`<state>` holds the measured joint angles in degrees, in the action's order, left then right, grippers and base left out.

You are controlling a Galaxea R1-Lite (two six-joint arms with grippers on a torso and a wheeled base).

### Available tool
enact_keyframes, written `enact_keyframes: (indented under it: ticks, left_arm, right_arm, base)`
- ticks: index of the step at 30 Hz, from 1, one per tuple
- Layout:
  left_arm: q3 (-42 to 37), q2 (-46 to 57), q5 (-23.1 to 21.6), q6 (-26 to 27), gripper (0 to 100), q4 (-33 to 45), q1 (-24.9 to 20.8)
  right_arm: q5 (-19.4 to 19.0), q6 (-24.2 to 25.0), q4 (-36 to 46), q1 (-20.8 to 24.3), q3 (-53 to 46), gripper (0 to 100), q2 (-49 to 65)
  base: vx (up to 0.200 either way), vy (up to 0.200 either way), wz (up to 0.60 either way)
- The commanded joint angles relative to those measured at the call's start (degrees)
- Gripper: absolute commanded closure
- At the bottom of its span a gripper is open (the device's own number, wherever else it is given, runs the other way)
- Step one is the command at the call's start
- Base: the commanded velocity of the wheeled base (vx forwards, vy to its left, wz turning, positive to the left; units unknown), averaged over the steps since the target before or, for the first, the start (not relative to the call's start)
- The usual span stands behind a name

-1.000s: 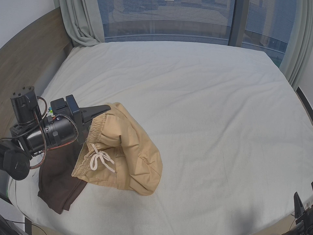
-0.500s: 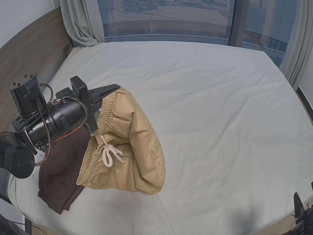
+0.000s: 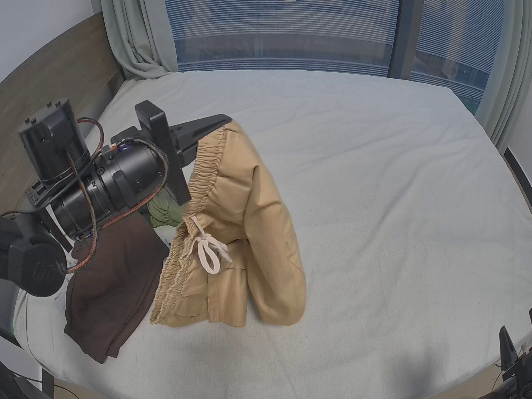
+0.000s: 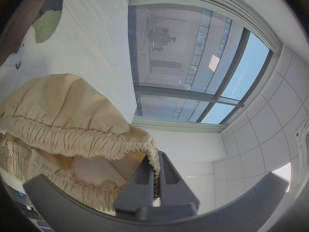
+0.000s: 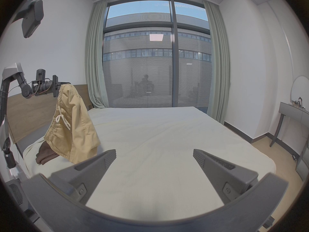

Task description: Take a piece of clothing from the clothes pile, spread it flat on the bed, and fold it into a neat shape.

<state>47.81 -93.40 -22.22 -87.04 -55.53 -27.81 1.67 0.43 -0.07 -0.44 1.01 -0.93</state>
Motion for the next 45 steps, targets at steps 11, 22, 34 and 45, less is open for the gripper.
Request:
enact_keyframes:
  ticks: [11,22,34,45]
  left_arm:
    - [6.0,-2.3,1.6,-2.9,100,0.0,-7.3]
    - [9.5,-6.5,1.7,-3.1,100,-0.1,-12.8]
    - [16.7,-14.0,4.3,-3.4,100,-0.1,-16.5]
    - [22.6,-18.3,4.1,-6.4,100,0.2,-18.7]
  right_arm:
    - [0.0,0.1,0.1,0.0,-1.0,0,0.8]
    - [0.0,0.1,0.0,0.0,-1.0,0,0.8]
    - [0.1,0.1,0.1,0.0,-1.0,0,0.8]
    - [0.1,0.2,0.1,0.0,-1.0,0,0.8]
  base:
    - [0.0,0.0,0.0]
    - [0.0,0.0,0.0]
    - [0.0,0.0,0.0]
    - [0.0,0.0,0.0]
